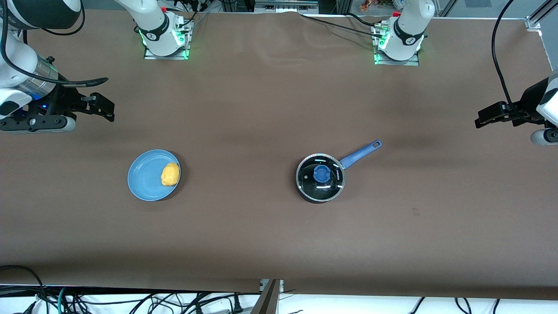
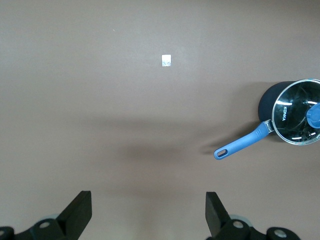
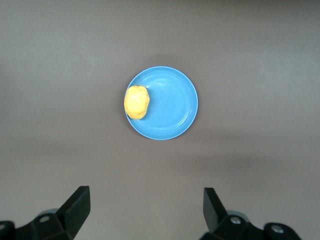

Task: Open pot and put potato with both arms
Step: 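Move the left gripper toward the saucepan lid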

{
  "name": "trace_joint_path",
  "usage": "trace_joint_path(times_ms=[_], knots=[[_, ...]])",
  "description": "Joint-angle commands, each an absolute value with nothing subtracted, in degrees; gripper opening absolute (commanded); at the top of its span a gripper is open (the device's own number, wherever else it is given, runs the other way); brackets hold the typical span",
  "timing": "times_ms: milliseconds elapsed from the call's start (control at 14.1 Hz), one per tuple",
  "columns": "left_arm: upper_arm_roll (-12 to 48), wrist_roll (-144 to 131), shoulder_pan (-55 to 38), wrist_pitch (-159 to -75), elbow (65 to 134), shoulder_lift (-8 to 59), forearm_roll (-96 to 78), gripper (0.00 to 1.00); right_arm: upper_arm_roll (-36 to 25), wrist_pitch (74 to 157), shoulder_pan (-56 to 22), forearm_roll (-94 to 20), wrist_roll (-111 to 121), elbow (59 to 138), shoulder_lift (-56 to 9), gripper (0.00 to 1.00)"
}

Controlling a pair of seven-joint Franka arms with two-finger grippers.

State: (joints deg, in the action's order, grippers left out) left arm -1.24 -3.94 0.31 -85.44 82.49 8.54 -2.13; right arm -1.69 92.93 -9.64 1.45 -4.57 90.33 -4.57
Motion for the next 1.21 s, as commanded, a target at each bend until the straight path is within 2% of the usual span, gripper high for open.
trace_joint_path(times_ms=[0,568,852,1136], knots=[[-0.6,-2.9,0.8,-85.1,82.9,7.7,-1.6,1.00,-1.3,91.8,-9.4,1.9,-5.4,89.8,-4.9,1.00],[-0.5,-3.4,-0.3,-85.1,83.3,8.6,-1.7,1.00,-1.4,96.6,-9.4,1.2,-5.4,89.6,-5.2,1.00],[3.7,-8.9,-0.4,-87.5,83.3,10.9,-4.7,1.00,-1.4,99.1,-9.2,1.2,-5.5,89.4,-5.4,1.00],[10.6,-20.0,-1.4,-96.6,83.8,16.9,-4.7,1.00,-2.1,98.5,-9.1,1.3,-5.5,89.5,-5.4,1.00]])
